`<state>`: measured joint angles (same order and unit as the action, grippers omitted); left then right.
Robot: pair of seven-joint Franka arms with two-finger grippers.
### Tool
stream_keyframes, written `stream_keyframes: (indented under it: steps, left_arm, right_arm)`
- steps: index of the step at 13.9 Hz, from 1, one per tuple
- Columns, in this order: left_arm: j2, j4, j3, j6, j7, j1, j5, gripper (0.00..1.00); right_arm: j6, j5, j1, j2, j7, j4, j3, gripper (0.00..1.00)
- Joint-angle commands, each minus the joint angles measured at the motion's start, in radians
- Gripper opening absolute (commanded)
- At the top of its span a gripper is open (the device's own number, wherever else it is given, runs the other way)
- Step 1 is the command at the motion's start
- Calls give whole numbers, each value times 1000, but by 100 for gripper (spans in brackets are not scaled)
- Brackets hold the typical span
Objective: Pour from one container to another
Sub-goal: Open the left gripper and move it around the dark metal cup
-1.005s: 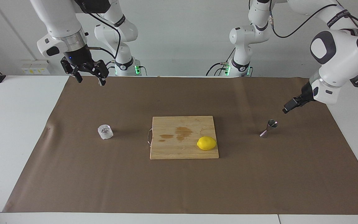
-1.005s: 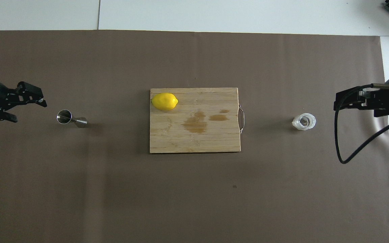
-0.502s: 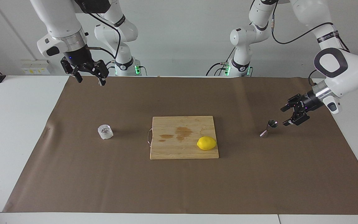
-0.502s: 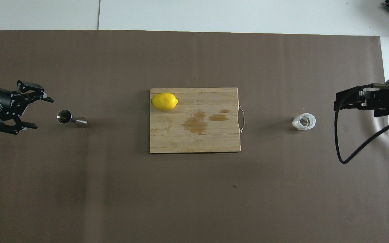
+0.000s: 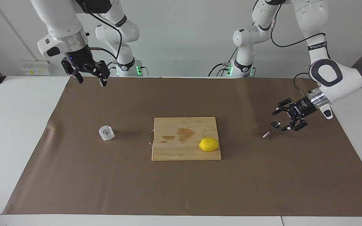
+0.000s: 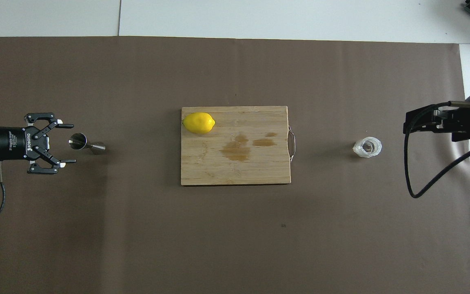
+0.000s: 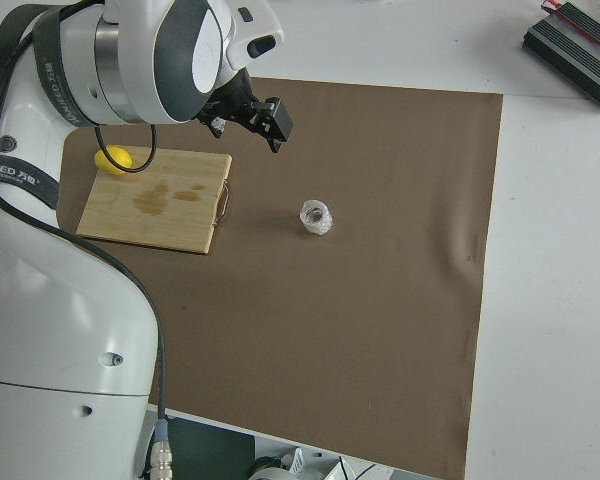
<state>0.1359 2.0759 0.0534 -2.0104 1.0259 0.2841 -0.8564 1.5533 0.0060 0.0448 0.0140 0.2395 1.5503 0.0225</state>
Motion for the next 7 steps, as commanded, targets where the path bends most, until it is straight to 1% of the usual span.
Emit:
stream_keyframes:
  steps: [1, 3, 7]
  left_arm:
    - [-6, 49, 9, -70, 33, 24, -88, 100]
    - [-5, 75, 11, -65, 28, 64, -154, 100]
    - [-21, 118, 11, -62, 23, 63, -185, 100]
  right_arm:
    - [-19, 8, -17, 8, -20, -2, 8, 100]
    - [-19, 8, -17, 8, -20, -2, 8, 100]
    - [-19, 8, -17, 8, -20, -1, 8, 100]
